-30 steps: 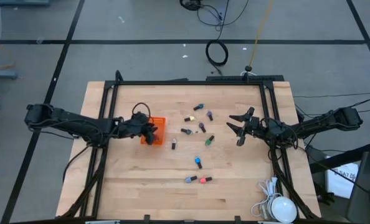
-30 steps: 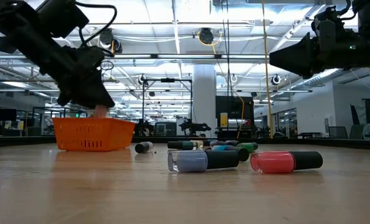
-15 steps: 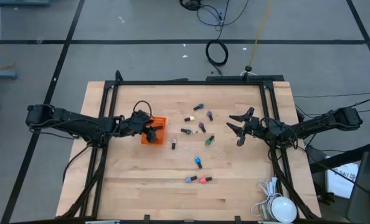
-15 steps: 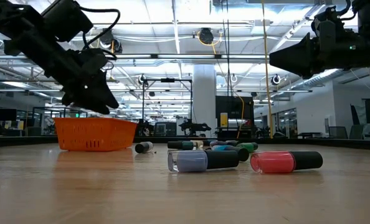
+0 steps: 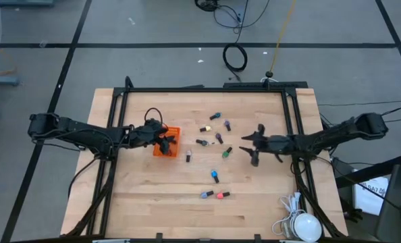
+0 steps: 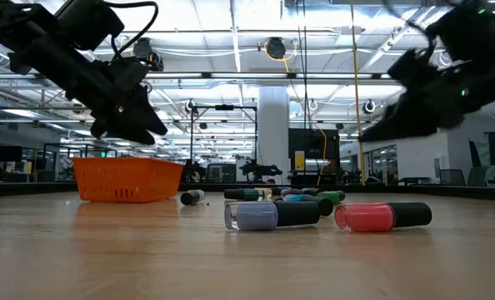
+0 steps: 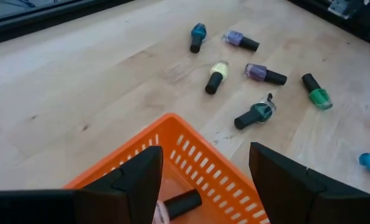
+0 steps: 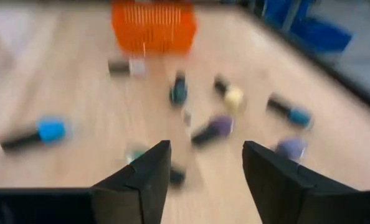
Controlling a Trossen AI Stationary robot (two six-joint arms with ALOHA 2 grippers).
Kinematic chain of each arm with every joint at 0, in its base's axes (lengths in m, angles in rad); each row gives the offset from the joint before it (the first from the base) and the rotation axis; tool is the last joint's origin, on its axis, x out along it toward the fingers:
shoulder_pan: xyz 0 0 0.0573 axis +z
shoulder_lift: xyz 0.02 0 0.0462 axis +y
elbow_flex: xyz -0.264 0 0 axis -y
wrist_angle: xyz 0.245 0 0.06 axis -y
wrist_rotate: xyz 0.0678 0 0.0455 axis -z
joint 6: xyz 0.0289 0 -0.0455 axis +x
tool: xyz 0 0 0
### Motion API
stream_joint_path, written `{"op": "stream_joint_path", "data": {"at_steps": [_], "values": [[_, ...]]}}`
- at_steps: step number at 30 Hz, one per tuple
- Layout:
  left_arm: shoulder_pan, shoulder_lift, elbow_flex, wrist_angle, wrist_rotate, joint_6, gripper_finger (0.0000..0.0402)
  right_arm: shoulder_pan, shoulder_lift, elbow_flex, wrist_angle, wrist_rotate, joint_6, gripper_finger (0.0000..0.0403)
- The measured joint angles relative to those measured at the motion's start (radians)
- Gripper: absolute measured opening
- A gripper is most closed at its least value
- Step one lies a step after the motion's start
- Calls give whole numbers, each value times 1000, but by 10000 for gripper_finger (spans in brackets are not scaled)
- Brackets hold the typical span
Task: Pick & Place Nail Polish
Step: Put the green nail polish into the orange basket
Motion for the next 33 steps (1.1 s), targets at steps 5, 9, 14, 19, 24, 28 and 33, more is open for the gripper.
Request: {"op": "stream_joint_path", "data": {"at_steps": [5,9,14,19,24,28,33], "values": [[0,0,0,6,0,0,235,-32,216,59,102,-12,-20,198],[0,0,0,28,0,14,235,-69,381,110,190,-124,-33,199],[0,0,0,33,0,23,235,-104,531,172,230,-207,-42,199],[0,0,0,34,0,23,234,-122,605,210,242,-306,-22,199],[0,0,0,33,0,23,235,-126,611,210,192,-417,22,199],[0,0,0,33,0,23,235,-126,577,212,168,-418,11,199],[0,0,0,33,0,23,234,-126,548,212,130,-414,9,194]]}}
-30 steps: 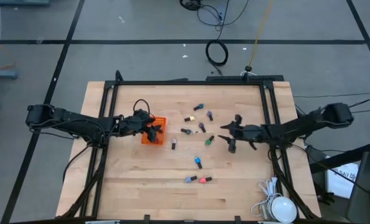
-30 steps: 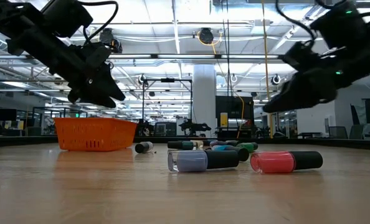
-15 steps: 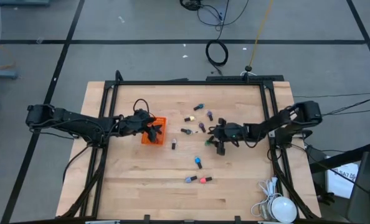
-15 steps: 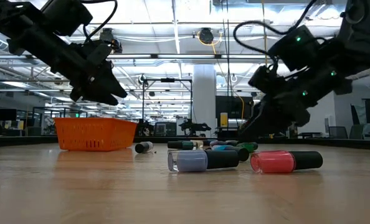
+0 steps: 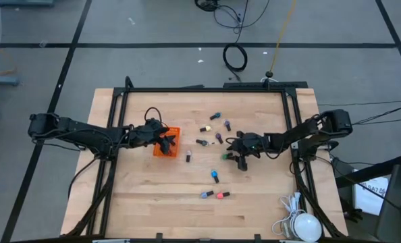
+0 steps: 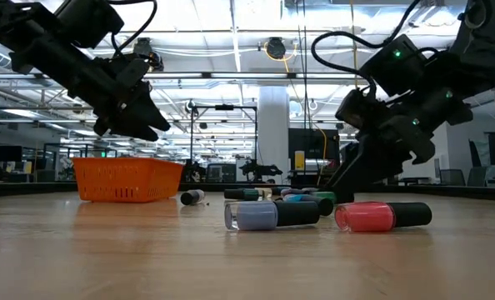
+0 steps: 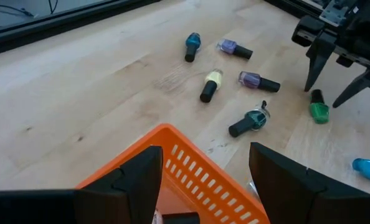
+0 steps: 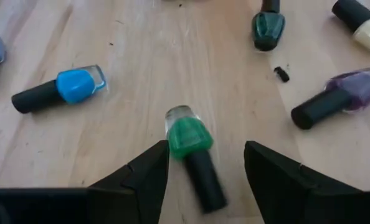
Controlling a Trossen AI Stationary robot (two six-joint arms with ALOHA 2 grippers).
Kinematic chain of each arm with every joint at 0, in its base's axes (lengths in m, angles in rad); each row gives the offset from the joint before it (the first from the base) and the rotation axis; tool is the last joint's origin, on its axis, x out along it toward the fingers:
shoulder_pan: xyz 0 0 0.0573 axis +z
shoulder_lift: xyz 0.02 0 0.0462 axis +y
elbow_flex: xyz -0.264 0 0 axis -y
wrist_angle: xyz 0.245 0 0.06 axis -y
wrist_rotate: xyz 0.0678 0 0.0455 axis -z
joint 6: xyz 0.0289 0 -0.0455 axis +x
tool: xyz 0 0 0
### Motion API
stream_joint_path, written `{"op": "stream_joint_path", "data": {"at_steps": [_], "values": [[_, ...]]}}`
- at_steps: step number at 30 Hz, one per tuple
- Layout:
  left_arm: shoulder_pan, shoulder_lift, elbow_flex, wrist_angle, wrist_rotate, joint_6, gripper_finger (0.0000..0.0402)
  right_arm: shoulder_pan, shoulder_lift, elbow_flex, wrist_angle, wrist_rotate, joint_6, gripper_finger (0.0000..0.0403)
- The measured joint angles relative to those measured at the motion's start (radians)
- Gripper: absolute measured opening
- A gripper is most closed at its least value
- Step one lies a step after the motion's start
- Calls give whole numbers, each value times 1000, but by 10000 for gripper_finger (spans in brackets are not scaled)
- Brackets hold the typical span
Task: Pick & Place Nail Polish
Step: Put the green nail polish into the orange basket
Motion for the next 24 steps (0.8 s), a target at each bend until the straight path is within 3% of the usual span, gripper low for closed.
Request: {"op": "stream_joint_path", "data": {"at_steps": [9,24], "values": [[0,0,0,0,0,0,235,19,0,1,-91,2,-99,173],[0,0,0,8,0,-4,234,19,0,1,-90,2,-89,124]]}}
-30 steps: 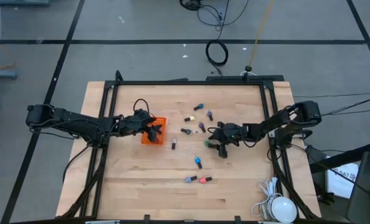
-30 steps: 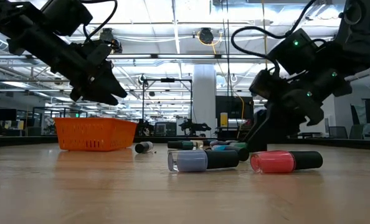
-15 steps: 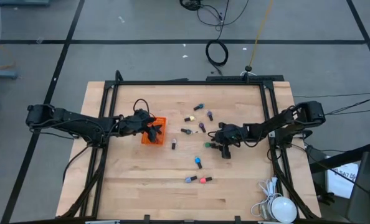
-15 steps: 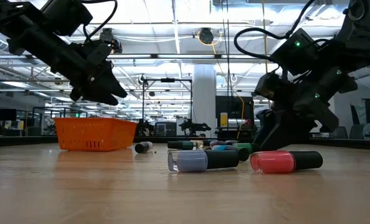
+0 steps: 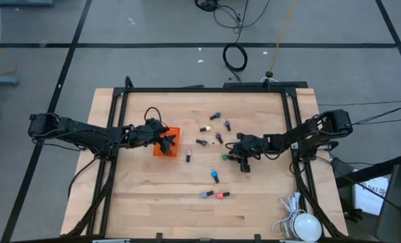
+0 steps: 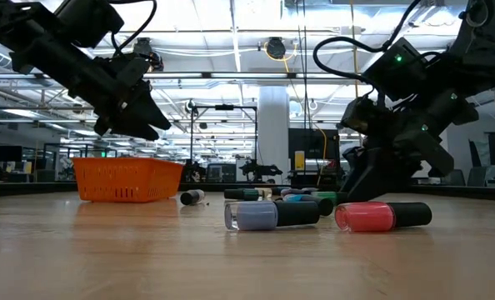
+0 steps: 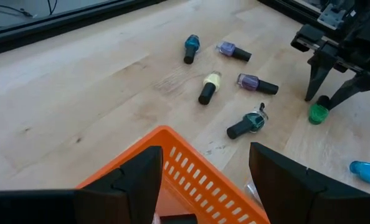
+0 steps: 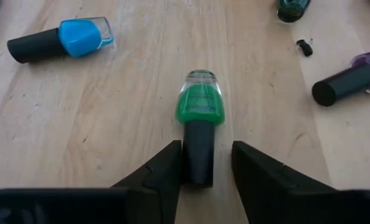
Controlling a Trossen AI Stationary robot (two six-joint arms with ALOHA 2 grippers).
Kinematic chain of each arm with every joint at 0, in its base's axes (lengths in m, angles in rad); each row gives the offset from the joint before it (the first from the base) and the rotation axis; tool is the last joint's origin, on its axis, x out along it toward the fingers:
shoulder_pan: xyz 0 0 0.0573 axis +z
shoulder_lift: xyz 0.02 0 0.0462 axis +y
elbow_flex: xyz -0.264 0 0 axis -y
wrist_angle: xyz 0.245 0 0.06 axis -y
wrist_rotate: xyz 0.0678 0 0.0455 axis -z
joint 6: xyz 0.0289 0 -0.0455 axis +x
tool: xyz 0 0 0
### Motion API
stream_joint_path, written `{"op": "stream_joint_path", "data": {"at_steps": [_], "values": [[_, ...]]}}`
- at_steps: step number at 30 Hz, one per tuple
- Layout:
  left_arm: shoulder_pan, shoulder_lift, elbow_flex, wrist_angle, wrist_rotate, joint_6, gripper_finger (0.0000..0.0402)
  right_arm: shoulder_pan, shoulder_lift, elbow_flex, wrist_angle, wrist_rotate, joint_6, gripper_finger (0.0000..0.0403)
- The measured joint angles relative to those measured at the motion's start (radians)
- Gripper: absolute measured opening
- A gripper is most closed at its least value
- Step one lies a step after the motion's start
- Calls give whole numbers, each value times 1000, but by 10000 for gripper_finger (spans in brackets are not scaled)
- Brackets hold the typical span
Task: Pick & Place Nail Polish
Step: Put the green nail polish into the orange basket
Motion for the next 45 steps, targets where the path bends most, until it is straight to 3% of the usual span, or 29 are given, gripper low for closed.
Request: {"op": "stream_joint_path", "data": {"at_steps": [9,18,26,30,36,43,45], "values": [[0,0,0,0,0,0,235,0,-1,0,-26,-2,-57,51],[0,0,0,0,0,0,235,0,-18,-3,38,-3,-118,50],[0,0,0,4,0,4,235,4,-172,-2,174,3,-220,50],[0,0,0,9,0,4,235,35,-231,0,201,74,-302,50],[0,0,0,9,0,4,235,120,-252,-1,172,316,-492,50],[0,0,0,9,0,4,235,249,-252,-1,187,815,-780,50],[0,0,0,10,0,4,234,279,-252,-1,214,908,-848,50]]}}
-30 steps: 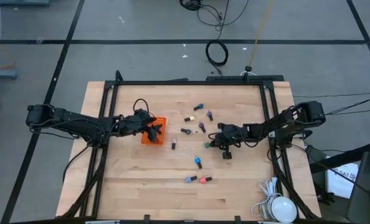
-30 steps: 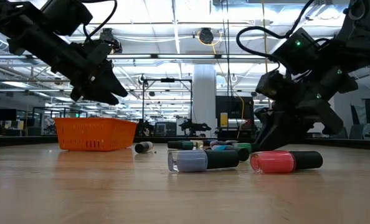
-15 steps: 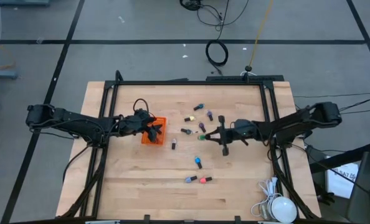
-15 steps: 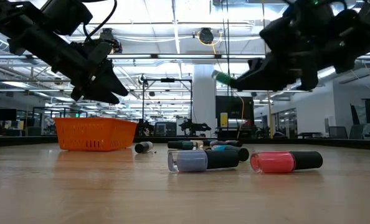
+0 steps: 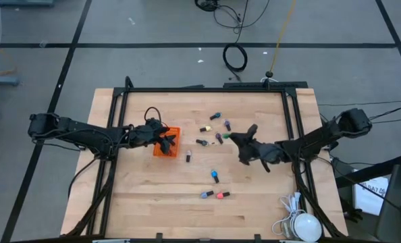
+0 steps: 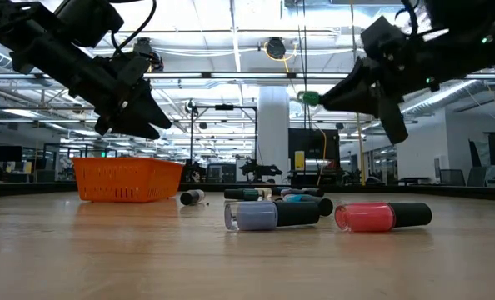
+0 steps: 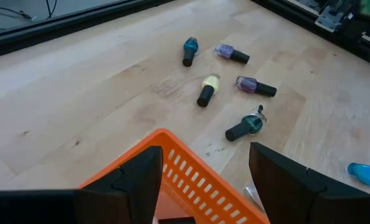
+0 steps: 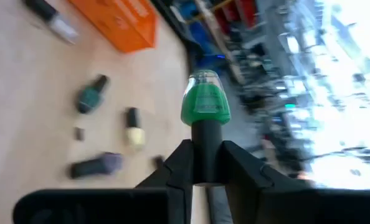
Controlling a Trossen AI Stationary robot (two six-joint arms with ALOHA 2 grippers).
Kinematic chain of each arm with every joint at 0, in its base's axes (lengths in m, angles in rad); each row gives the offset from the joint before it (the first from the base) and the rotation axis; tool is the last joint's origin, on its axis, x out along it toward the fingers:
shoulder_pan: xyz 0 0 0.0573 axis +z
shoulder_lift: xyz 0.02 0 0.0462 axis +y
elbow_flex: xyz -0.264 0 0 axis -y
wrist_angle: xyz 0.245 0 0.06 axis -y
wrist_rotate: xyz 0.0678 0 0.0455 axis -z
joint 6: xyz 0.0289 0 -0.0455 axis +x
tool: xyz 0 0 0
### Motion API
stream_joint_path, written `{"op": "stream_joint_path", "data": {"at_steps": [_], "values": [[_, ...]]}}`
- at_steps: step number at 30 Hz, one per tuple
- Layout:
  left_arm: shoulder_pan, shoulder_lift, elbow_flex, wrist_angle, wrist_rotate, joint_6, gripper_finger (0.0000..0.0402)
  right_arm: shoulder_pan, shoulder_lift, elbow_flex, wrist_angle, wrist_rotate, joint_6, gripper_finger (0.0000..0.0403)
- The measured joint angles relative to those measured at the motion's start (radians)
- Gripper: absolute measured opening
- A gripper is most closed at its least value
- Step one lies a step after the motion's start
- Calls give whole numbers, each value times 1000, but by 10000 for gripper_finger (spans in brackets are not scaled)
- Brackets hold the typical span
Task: Pick & Place Nail Polish
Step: Put the green nail polish into the orange basket
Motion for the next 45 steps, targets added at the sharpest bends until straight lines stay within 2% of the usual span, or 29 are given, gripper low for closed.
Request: {"op": "stream_joint_path", "data": {"at_steps": [3,5,13,15,20,28,35,45], "values": [[0,0,0,1,0,0,234,29,0,0,29,87,-58,50],[0,0,0,1,0,0,235,36,0,0,35,109,-66,50],[0,0,0,1,0,-1,234,34,0,0,33,86,-7,50],[0,0,0,1,0,-1,235,27,0,0,32,10,58,50],[0,0,0,1,0,-1,234,-50,0,0,-7,-301,270,50],[0,0,0,1,0,-4,235,-210,0,0,-71,-581,566,50],[0,0,0,1,0,-4,235,-233,0,0,-60,-742,661,50],[0,0,0,12,0,-4,235,-232,0,-2,92,-1171,810,50]]}}
